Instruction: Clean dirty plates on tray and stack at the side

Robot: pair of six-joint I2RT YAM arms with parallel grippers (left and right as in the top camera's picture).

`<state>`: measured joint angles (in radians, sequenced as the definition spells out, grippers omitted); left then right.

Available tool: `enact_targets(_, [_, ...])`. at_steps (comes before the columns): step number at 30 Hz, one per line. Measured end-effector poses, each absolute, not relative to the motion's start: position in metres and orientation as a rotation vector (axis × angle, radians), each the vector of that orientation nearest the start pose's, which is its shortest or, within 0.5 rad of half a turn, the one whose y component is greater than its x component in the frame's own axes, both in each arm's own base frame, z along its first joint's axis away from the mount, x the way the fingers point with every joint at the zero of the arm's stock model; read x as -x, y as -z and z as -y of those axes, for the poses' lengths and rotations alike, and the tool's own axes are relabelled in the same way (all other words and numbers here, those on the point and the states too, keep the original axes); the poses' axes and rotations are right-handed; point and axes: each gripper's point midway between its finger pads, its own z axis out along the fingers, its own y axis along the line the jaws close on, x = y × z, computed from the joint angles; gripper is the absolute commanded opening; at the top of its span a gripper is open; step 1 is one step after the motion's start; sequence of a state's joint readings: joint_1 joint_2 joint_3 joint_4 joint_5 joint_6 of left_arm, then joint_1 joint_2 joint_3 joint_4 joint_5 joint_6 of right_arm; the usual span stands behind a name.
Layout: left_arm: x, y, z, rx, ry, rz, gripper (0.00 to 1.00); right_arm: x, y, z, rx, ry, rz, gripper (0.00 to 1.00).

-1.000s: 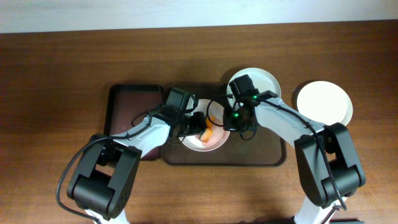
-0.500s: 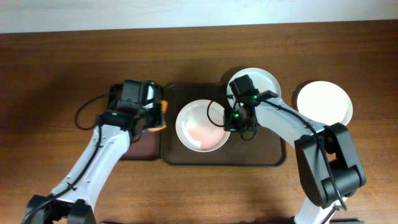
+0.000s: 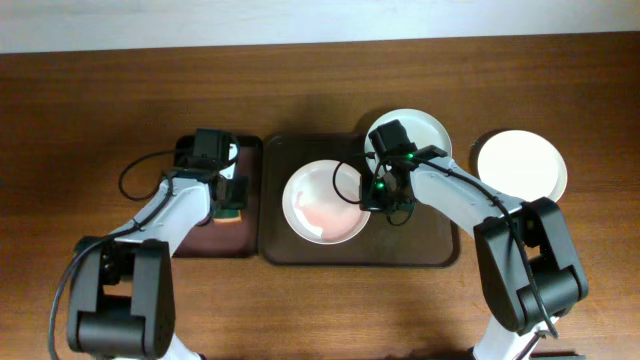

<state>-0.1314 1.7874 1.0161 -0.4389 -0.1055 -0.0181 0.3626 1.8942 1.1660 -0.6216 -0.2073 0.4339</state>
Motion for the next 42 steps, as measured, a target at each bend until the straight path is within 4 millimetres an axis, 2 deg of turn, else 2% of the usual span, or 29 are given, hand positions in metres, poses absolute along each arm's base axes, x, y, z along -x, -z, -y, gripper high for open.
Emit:
enact_targets(1, [-0.384, -0.009, 0.033, -0.134, -0.106, -2.764, 0.00, -0.342, -0.009, -0.168, -0.071, -0.415, -2.990, 0.04])
enact_targets(4, [-0.389, -0.006, 0.035, -0.136, -0.095, -2.748, 0.00, -0.342, -0.009, -0.168, -0.072, -0.419, -2.990, 0.04])
enact_targets(5, [-0.389, -0.006, 0.035, -0.135, -0.095, -2.750, 0.54, -0.342, -0.009, -0.168, -0.071, -0.419, -2.990, 0.04])
enact_targets(6, [-0.388, -0.005, 0.034, -0.135, -0.096, -2.753, 0.72, -0.342, -0.009, -0.168, -0.071, -0.419, -2.990, 0.04])
enact_targets(7, [-0.383, -0.004, 0.034, -0.145, -0.100, -2.777, 0.77, -0.342, -0.009, -0.168, -0.072, -0.419, -2.990, 0.04])
enact_targets(9, [-0.363, -0.004, 0.032, -0.149, -0.108, -2.858, 0.76, -0.342, -0.009, -0.168, -0.071, -0.420, -2.990, 0.04])
enact_targets(11, [-0.346, -0.002, 0.030, -0.157, -0.109, -2.927, 0.57, -0.342, -0.009, -0.168, -0.071, -0.420, -2.991, 0.04])
enact_targets(12, [-0.342, -0.002, 0.030, -0.156, -0.105, -2.941, 0.41, -0.342, -0.009, -0.168, -0.071, -0.419, -2.990, 0.04])
enact_targets(13, [-0.339, -0.002, 0.032, -0.162, -0.094, -2.953, 0.31, -0.342, -0.009, -0.168, -0.072, -0.420, -2.990, 0.04])
enact_targets(14, [-0.339, -0.002, 0.033, -0.163, -0.085, -2.955, 0.00, -0.342, -0.009, -0.168, -0.070, -0.419, -2.990, 0.04])
enact_targets(16, [-0.339, -0.001, 0.034, -0.162, -0.074, -2.955, 0.00, -0.342, -0.009, -0.168, -0.071, -0.419, -2.990, 0.04])
enact_targets(17, [-0.339, -0.001, 0.034, -0.167, -0.076, -2.955, 0.63, -0.342, -0.009, -0.168, -0.071, -0.420, -2.991, 0.04])
enact_targets(18, [-0.339, -0.001, 0.033, -0.168, -0.082, -2.955, 0.78, -0.342, -0.009, -0.168, -0.071, -0.419, -2.990, 0.04])
enact_targets(19, [-0.338, -0.001, 0.032, -0.171, -0.089, -2.961, 0.79, -0.342, -0.009, -0.168, -0.071, -0.420, -2.990, 0.04])
enact_targets(20, [-0.336, -0.003, 0.032, -0.174, -0.092, -2.966, 0.93, -0.342, -0.009, -0.168, -0.068, -0.419, -2.990, 0.04])
enact_targets(21, [-0.338, -0.012, 0.031, -0.169, -0.096, -2.945, 1.00, -0.342, -0.009, -0.168, -0.046, -0.416, -2.992, 0.04])
enact_targets(24, [-0.345, -0.037, 0.038, -0.169, -0.036, -2.876, 0.99, -0.331, -0.014, -0.160, 0.032, -0.356, -3.033, 0.04])
enact_targets(26, [-0.339, -0.040, 0.040, -0.174, -0.013, -2.896, 0.99, -0.339, -0.044, -0.152, 0.114, -0.279, -2.965, 0.04])
enact_targets(27, [-0.338, -0.040, 0.041, -0.175, -0.008, -2.901, 1.00, -0.350, -0.084, -0.144, 0.161, -0.225, -2.847, 0.04])
enact_targets(30, [-0.338, -0.040, 0.041, -0.175, -0.007, -2.898, 0.99, -0.354, -0.134, -0.125, 0.271, 0.046, -2.676, 0.04])
enact_targets(32, [-0.339, -0.040, 0.041, -0.175, -0.007, -2.893, 0.99, -0.352, -0.154, -0.131, 0.376, 0.269, -2.557, 0.04])
enact_targets(35, [-0.340, -0.041, 0.041, -0.175, -0.006, -2.893, 0.99, -0.345, -0.180, -0.158, 0.497, 0.538, -2.338, 0.04])
enact_targets(39, [-0.339, -0.040, 0.042, -0.175, -0.001, -2.893, 0.99, -0.329, -0.212, -0.181, 0.545, 0.734, -2.115, 0.04])
enact_targets(42, [-0.339, -0.040, 0.042, -0.175, 0.000, -2.893, 0.99, -0.326, -0.220, -0.185, 0.545, 0.771, -2.067, 0.04])
